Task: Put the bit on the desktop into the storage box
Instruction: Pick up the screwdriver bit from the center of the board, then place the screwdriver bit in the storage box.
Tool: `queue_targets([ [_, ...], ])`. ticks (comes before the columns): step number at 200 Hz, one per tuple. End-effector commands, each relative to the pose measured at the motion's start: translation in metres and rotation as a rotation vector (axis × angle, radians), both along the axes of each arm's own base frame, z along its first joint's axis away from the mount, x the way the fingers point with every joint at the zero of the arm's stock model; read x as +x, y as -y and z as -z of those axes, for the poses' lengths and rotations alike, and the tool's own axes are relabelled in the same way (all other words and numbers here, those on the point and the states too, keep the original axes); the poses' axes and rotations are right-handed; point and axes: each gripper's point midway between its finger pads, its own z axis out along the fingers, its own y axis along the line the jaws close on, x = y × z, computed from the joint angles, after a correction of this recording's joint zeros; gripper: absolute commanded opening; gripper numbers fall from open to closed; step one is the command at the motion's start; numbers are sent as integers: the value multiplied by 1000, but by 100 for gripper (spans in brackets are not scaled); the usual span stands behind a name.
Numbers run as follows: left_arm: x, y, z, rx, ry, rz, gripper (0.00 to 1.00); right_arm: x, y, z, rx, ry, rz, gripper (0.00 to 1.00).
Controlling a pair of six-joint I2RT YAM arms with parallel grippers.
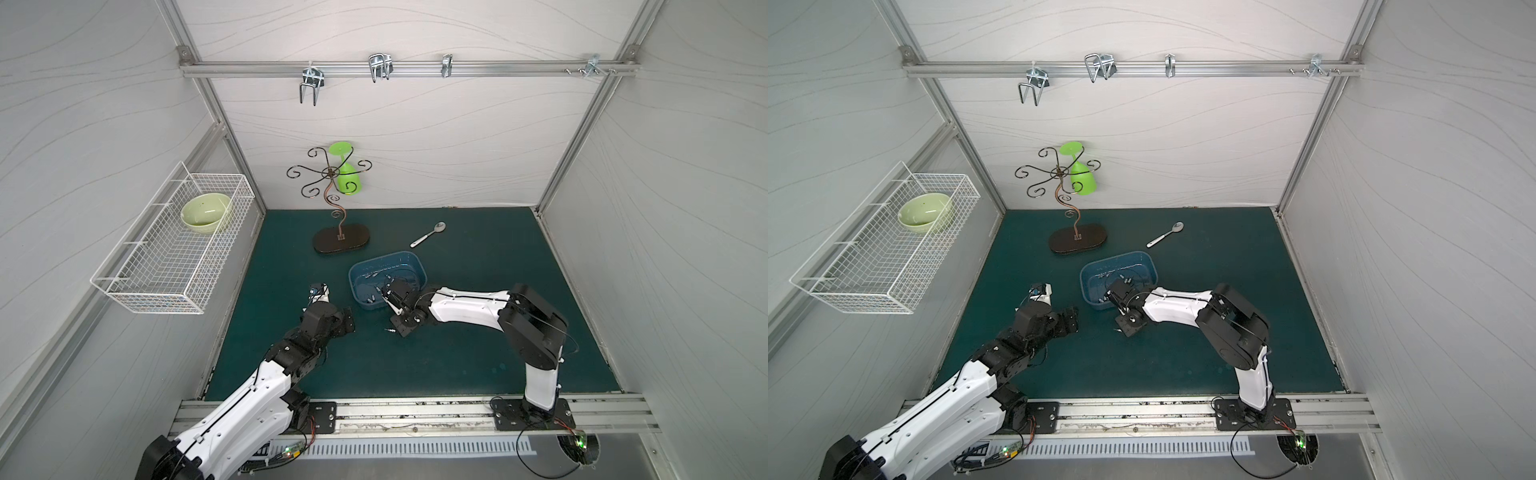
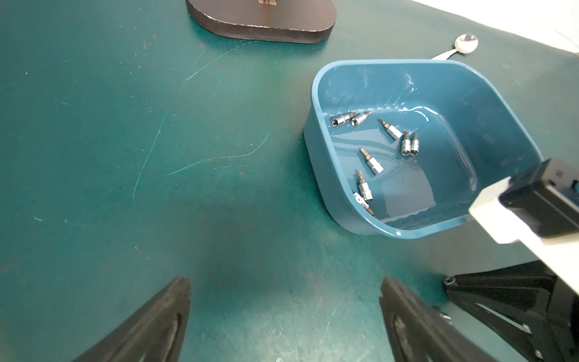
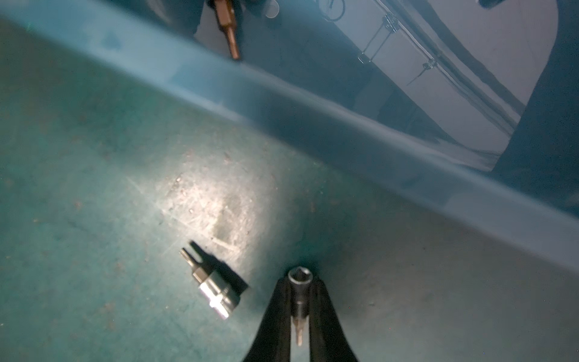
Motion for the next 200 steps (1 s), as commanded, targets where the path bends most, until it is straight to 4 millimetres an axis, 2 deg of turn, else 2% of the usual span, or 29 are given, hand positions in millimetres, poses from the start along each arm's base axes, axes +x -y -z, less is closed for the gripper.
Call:
queue_targets([
  [1,9,2,-12,-10,50,-3,98,-14,17,-5,-36,-35,6,9],
  [25,9,2,-11,-9,46,-1,98,-14,20,-26,-3,-16,6,8],
  [53,9,2,-10,-7,44,-2,98,-7,21,-59,82,8,19,8],
  [91,9,2,-11,-7,47,-2,98,23,11,-107,253,60,34,8],
  [110,9,1,-11,-5,46,-4,98,43,4,-120,309,84,40,9],
  [136,9,1,-11,-4,47,-7,98,68,-12,-123,336,117,28,9],
  [170,9,0,-10,-2,44,-9,98,96,-32,-112,326,142,19,9],
  [200,9,1,-10,-1,44,-7,98,116,-38,-101,312,152,33,9],
])
